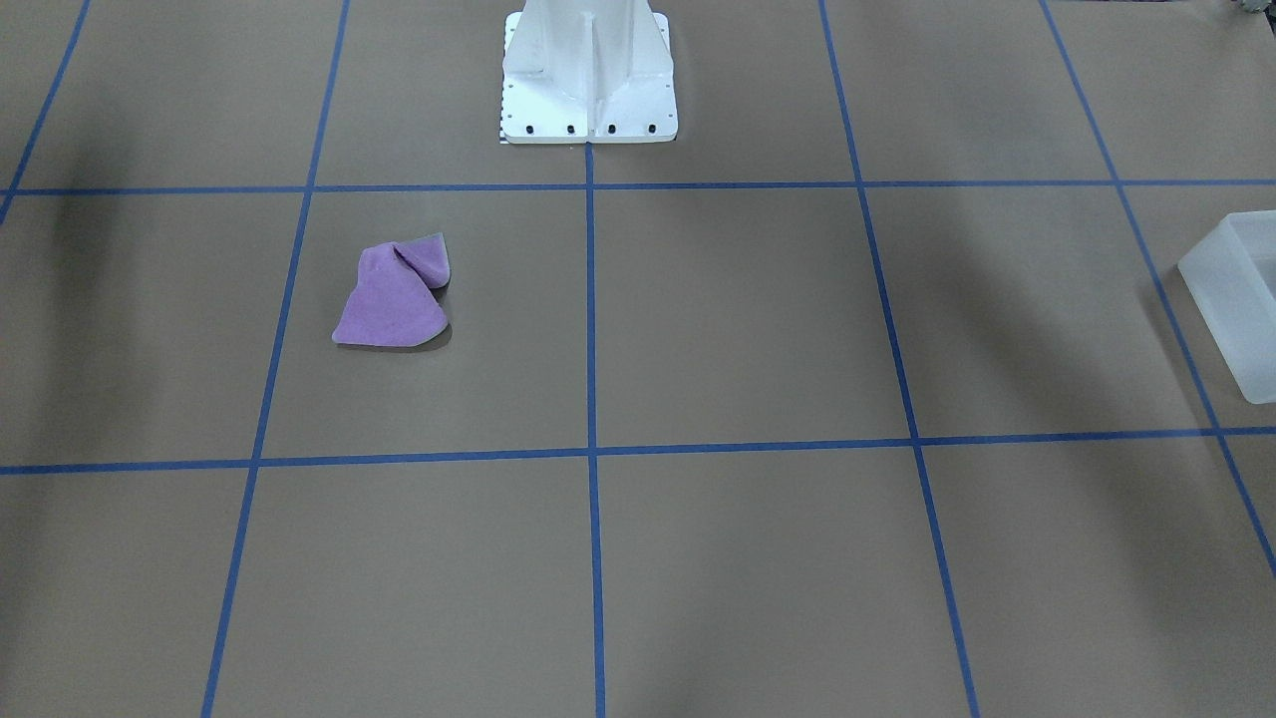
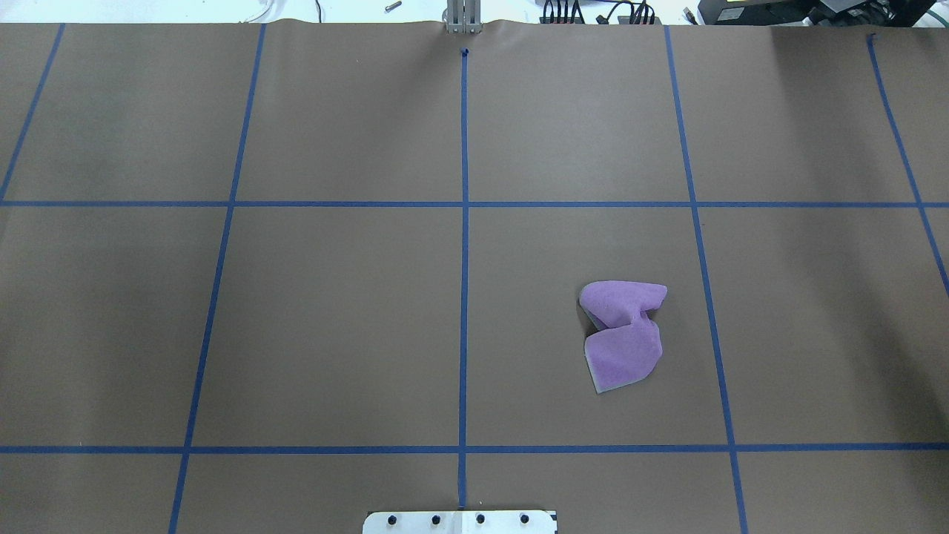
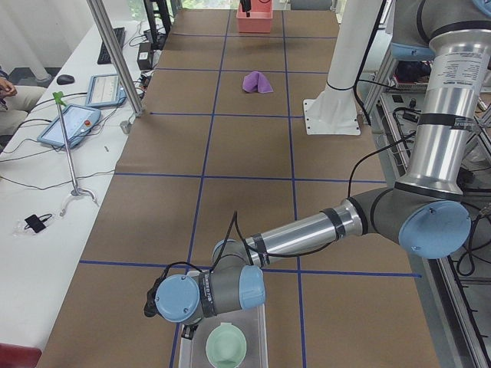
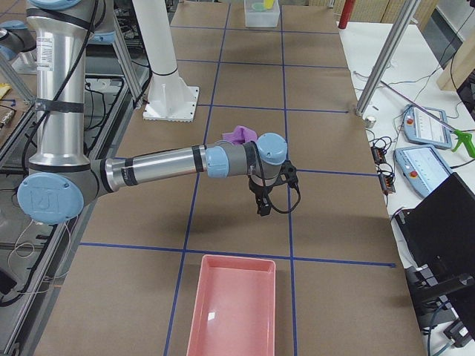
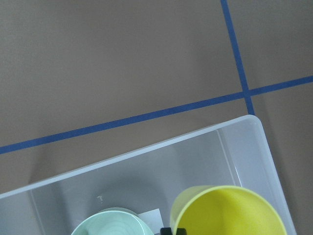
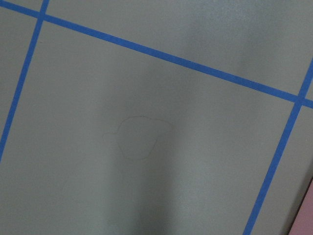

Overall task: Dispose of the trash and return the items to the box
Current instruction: 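Lift the yellow cup with the left gripper and carry it into the clear bin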

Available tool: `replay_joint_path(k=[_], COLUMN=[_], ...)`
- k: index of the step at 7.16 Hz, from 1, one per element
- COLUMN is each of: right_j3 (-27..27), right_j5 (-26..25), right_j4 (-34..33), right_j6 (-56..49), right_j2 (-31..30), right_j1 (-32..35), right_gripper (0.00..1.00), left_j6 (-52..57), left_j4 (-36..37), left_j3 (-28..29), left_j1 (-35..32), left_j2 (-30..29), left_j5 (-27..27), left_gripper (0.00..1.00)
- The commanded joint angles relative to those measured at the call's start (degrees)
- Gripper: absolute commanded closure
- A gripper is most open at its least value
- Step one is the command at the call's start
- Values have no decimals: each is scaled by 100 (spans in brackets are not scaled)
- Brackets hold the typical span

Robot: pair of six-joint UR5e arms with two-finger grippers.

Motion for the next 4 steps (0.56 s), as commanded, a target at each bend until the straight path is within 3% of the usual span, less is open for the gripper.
replay_joint_path(k=[1, 4], right_j3=[-7, -43], right_j5=[0, 0], right_j4=[0, 0], right_j6=[1, 1], right_j2=[0, 0], right_j1=[-24, -59], right_gripper=[0, 0], left_j6=[-433, -566], left_j4=[-660, -733], left_j3=[310, 390], left_j1=[303, 479], left_j2=[13, 13], left_j5=[7, -1], left_gripper=[100, 100])
